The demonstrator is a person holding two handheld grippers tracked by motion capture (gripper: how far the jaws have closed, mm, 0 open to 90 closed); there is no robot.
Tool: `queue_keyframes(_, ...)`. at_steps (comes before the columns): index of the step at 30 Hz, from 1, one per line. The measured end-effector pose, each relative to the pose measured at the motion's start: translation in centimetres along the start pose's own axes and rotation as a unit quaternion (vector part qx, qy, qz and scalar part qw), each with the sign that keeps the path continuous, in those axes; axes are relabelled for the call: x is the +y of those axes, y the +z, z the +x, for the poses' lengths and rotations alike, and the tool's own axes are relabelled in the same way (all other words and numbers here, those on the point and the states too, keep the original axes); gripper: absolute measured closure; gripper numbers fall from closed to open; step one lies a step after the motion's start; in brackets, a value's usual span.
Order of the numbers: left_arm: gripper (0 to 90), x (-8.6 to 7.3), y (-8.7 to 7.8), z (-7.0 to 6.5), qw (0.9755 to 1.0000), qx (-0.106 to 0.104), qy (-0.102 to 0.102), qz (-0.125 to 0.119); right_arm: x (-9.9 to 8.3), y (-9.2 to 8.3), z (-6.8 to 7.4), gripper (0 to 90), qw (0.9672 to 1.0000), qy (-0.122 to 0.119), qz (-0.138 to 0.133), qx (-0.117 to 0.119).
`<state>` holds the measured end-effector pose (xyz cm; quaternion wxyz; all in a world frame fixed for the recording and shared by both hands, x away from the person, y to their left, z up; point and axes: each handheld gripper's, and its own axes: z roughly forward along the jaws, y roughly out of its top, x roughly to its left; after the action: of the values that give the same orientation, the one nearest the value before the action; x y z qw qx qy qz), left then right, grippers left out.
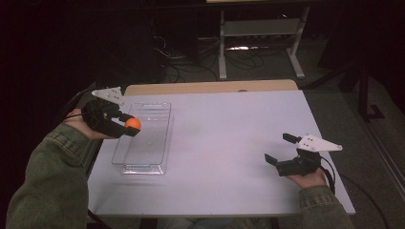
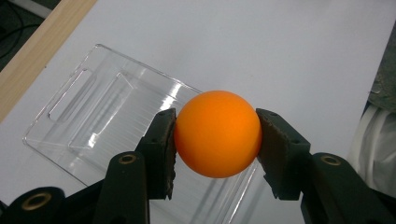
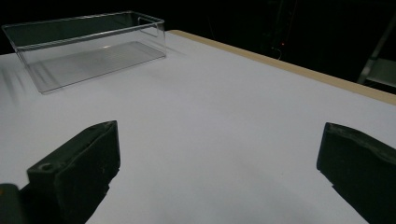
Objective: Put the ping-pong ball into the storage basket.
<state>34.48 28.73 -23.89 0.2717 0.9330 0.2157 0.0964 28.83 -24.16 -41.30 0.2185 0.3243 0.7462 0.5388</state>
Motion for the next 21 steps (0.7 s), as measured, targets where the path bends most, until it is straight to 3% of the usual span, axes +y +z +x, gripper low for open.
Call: queue_keyframes(21, 50.2, 0.0, 1.8, -0.4, 0.9997, -0.004, 0.012, 0.02, 0.0, 0.0, 0.0, 0.0, 1.0, -0.001, 0.002, 0.001)
